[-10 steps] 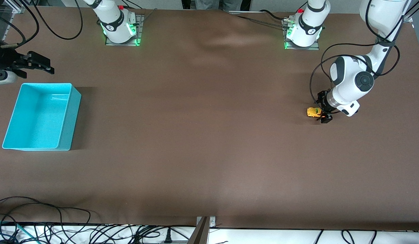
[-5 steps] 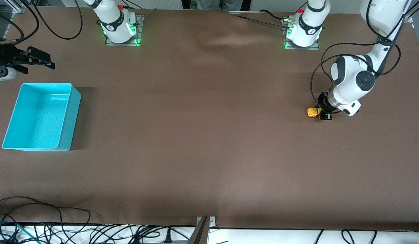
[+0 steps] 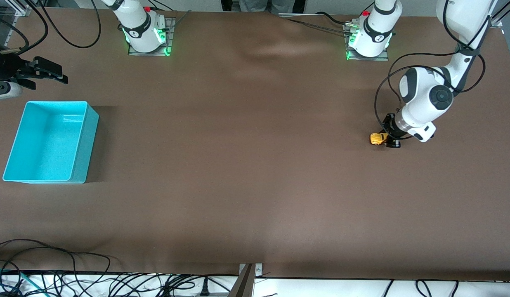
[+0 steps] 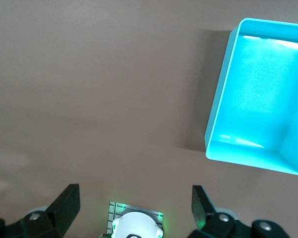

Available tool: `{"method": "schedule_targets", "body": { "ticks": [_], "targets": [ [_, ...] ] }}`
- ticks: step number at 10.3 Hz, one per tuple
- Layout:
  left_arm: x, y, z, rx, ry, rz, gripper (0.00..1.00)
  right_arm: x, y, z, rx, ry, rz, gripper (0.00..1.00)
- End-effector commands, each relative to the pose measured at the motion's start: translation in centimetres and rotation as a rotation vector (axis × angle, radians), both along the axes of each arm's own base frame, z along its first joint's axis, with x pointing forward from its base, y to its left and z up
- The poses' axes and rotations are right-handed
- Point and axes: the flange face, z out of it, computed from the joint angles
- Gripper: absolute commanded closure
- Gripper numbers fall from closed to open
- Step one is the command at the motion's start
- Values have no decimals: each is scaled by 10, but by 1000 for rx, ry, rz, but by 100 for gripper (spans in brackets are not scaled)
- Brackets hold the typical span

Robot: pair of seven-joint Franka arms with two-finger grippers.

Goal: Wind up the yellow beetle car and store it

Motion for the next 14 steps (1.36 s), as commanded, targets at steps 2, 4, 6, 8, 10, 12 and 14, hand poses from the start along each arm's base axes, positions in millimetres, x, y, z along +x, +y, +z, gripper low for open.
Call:
{"method": "schedule_targets", "body": {
  "ticks": [2, 4, 6, 8, 10, 12, 14],
  "targets": [
    [14, -32, -4, -6, -1, -4, 100, -2, -3, 6, 12, 14, 15, 0],
    [20, -36, -4, -7, -5, 34, 100, -6, -14, 3, 18, 49, 2, 0],
    [18, -31, -15, -8, 16, 60, 100, -6, -14, 5, 19, 41, 5, 0],
    [17, -25, -20, -2, 22, 52, 100, -8, -13, 7, 18, 42, 6, 0],
    [22, -8, -19, 24, 11, 36, 100, -7, -13, 7, 3, 38, 10, 0],
    [22, 11, -20, 34, 12, 5, 100, -6, -17, 6, -4, 37, 6, 0],
    [21, 31, -28, 45, 25, 21, 100, -7, -18, 6, -13, 41, 4, 0]
  ]
}}
